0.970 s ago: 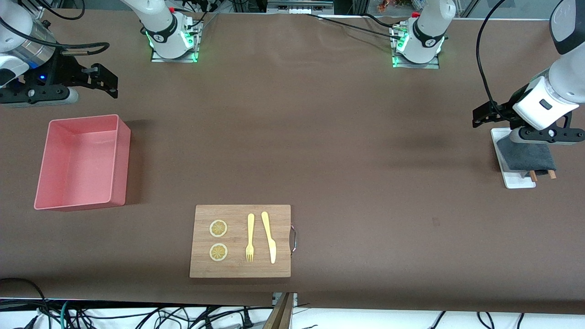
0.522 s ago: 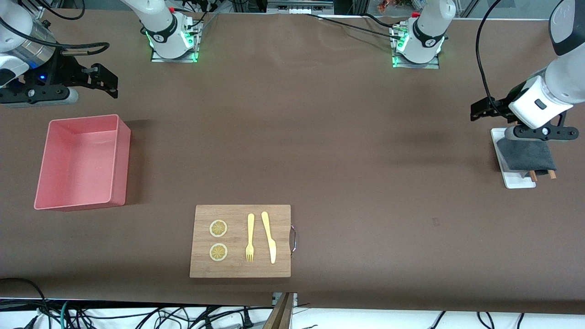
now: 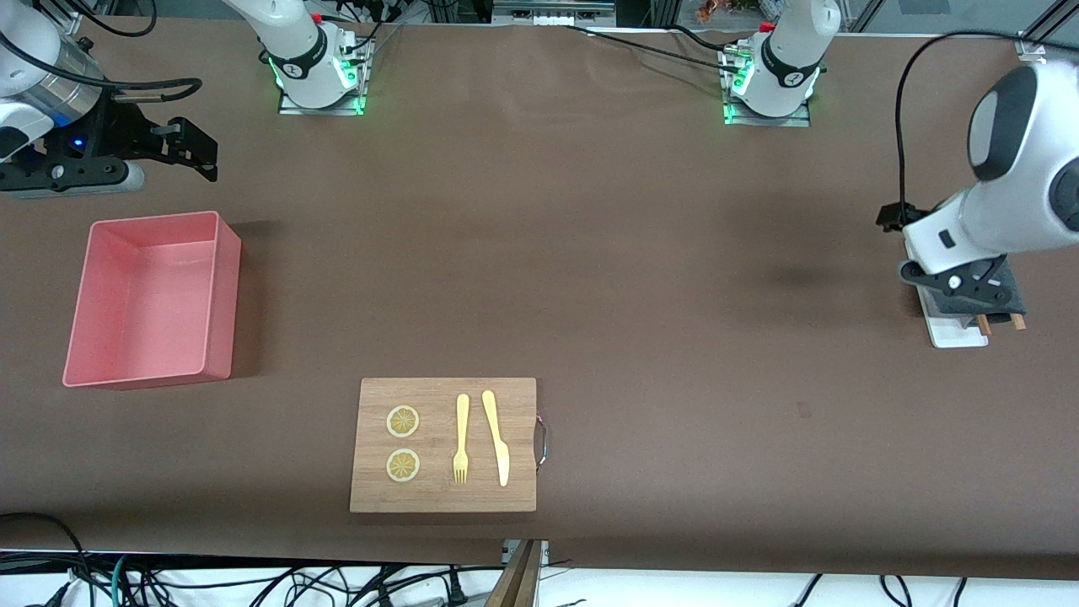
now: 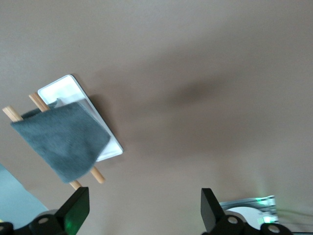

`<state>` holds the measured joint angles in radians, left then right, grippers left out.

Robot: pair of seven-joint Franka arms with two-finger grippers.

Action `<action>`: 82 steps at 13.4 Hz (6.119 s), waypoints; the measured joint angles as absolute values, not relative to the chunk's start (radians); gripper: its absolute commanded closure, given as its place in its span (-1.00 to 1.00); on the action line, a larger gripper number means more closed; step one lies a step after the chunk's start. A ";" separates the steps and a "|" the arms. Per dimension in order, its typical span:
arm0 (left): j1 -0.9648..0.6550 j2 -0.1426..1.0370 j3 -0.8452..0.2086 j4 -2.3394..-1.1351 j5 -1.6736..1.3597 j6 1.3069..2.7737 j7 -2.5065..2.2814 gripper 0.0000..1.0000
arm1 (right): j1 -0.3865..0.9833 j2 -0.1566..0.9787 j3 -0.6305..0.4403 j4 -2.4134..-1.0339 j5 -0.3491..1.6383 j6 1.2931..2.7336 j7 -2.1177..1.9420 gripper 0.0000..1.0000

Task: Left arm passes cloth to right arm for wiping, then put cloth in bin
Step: 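Lower the left gripper onto the grey-pink cloth on the white tray and grasp it, then lift the cloth with the left gripper while the right gripper reaches forward, then carry the cloth to the right gripper and close the right gripper on it, then open the left gripper while the right gripper pulls the cloth away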

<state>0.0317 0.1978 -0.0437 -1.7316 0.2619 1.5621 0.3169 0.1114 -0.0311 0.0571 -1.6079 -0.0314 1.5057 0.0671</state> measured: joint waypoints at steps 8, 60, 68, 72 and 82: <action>0.254 0.421 -0.037 -1.821 0.397 2.017 0.860 -1.00 | 0.109 -0.030 0.053 -1.607 -0.031 1.506 0.069 -1.00; -0.061 0.454 -0.213 -1.476 -0.814 1.815 0.539 1.00 | 0.062 0.295 -0.010 -1.942 1.274 1.696 -2.032 -1.00; -0.257 0.450 -0.263 -1.471 -1.134 2.111 0.501 1.00 | 0.274 0.402 0.027 -1.949 1.706 1.885 -2.183 -1.00; -0.376 0.440 -0.266 -1.469 -1.193 2.286 0.427 1.00 | 0.353 0.432 0.027 -1.937 1.830 1.968 -2.210 -1.00; -0.397 0.439 -0.259 -1.463 -1.194 2.314 0.401 1.00 | 0.403 0.457 0.025 -1.896 1.923 2.029 -2.211 1.00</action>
